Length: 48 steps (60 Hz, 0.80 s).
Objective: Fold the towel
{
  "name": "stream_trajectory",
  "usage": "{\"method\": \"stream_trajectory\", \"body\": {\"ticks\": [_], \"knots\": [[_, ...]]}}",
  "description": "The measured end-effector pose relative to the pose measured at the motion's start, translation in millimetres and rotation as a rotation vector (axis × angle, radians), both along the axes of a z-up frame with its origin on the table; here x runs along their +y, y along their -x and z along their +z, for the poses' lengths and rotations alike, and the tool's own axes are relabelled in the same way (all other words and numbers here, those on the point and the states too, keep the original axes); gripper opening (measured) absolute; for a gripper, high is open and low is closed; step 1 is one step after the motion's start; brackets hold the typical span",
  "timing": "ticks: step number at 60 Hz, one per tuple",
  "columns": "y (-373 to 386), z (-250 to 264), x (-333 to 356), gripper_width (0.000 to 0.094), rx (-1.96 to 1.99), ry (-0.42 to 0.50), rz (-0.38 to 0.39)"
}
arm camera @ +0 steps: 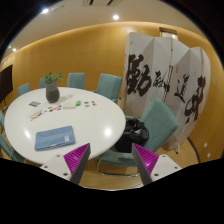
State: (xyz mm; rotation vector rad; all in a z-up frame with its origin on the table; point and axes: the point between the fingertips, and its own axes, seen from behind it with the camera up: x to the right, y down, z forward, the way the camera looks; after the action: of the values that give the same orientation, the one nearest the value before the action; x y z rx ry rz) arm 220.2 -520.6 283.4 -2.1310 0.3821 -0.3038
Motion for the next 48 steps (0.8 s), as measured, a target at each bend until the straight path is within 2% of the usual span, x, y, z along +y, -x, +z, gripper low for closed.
{"method": "stream_trajectory", "body": {"ticks": [14,22,34,48], "knots": [[15,-40,-26,0.0875,0.02,0.088,-0.017],[78,-91,-26,0.0859,0.074,0.13,0.017],[232,-148,1,0.086,0.198,0.2,0.184],[403,-180,120,0.0873,0.229,0.159,0.38]]}}
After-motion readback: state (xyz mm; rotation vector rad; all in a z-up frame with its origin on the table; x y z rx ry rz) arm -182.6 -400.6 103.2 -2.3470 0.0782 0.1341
